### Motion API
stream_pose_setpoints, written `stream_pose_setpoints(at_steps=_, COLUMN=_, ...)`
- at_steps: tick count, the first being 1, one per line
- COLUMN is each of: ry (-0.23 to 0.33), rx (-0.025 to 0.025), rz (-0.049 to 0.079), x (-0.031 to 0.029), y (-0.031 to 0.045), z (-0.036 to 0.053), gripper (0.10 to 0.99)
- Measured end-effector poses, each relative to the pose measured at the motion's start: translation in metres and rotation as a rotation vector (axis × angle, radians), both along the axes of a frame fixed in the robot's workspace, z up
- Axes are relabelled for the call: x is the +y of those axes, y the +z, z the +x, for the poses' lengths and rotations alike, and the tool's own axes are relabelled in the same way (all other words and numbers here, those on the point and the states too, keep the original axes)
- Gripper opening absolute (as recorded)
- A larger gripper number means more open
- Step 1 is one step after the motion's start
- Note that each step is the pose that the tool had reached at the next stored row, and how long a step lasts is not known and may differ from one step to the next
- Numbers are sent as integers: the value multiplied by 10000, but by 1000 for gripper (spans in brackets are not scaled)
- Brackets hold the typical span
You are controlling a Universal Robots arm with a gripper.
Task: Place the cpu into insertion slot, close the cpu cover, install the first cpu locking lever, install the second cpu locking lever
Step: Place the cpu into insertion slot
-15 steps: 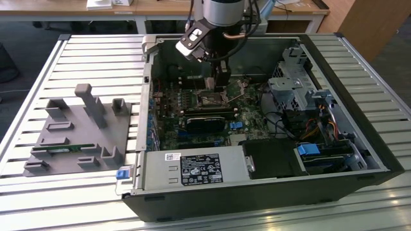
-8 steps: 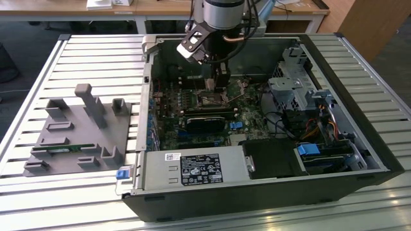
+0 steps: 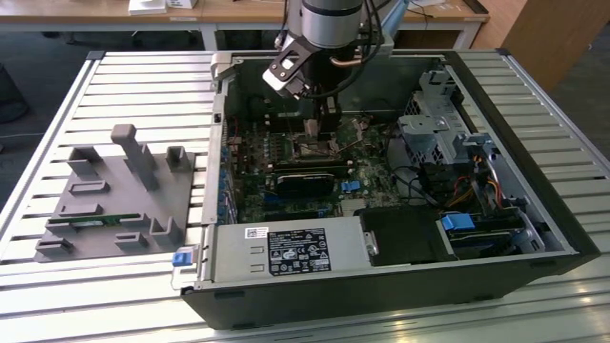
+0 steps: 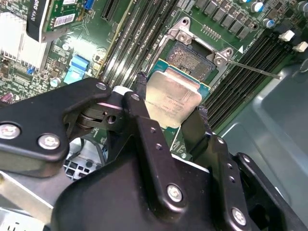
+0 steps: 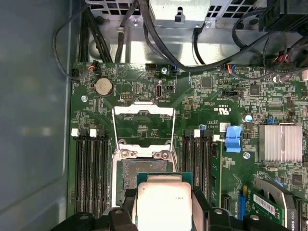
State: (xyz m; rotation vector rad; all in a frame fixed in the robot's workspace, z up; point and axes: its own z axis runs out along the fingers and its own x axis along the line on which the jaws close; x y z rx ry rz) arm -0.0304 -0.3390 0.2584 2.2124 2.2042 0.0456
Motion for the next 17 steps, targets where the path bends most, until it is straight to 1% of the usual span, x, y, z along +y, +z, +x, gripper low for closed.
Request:
stream_pose_setpoints(at_steps=2, ry=0, rx=-6, rz=-3, x=0, y=-15, z=0, gripper=541)
stream_pose_setpoints(at_steps=4, ry=-1, rx=-47, rz=-4, x=0, y=-23, z=-1, gripper=541)
stream_pose_setpoints(at_steps=7, ry=0, rx=-68, rz=-1, x=0, y=-43, z=0, gripper=541)
stream_pose_setpoints(at_steps=14, ry=0, rx=-72, rz=-1, x=24, y=-129, z=0, gripper=541)
stream_pose_setpoints(at_steps=17, ry=1, rx=-71, rz=-3, x=41, y=-151, z=0, gripper=541)
